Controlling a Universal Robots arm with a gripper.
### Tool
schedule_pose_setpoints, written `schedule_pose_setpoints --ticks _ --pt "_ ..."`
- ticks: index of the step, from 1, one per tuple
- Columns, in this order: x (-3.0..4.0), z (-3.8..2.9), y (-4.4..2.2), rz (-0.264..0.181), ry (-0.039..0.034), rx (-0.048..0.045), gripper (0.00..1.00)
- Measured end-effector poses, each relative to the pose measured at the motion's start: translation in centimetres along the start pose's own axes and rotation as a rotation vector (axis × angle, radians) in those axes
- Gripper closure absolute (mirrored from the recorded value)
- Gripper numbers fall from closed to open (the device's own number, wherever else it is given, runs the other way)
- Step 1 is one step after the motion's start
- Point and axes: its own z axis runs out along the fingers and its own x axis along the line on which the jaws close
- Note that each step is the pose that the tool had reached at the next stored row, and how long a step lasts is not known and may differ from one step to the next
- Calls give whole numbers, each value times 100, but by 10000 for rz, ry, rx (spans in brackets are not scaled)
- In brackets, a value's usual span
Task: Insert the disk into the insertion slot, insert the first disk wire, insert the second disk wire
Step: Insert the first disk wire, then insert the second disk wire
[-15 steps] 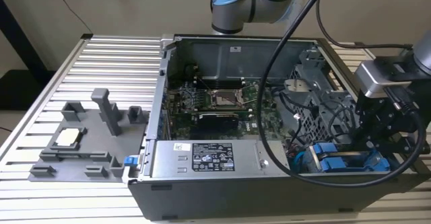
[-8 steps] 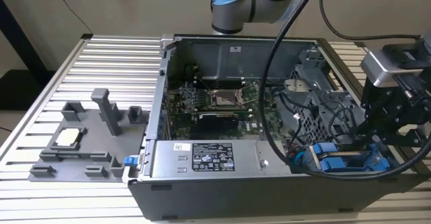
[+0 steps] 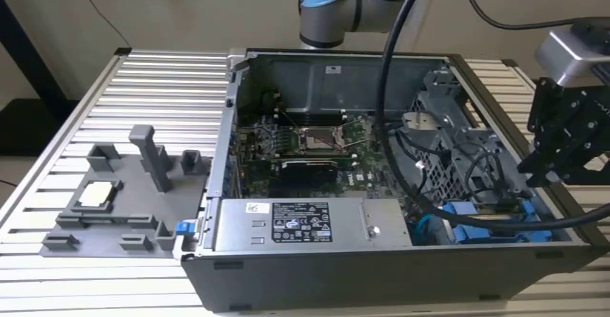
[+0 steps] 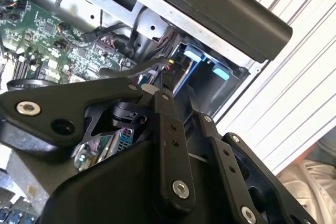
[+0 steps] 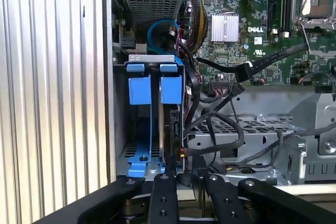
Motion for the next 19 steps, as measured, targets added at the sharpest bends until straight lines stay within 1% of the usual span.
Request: schedule_pose_setpoints --ticks 2,9,11,15,19 --pt "-4 -49 -1 0 0 0 73" --pt "-6 -55 -1 -1 1 0 73" --pt "-18 -56 -1 -1 4 0 73" --pt "-112 -47 0 0 1 0 73" --pt "-234 -37 1 -1 1 0 73"
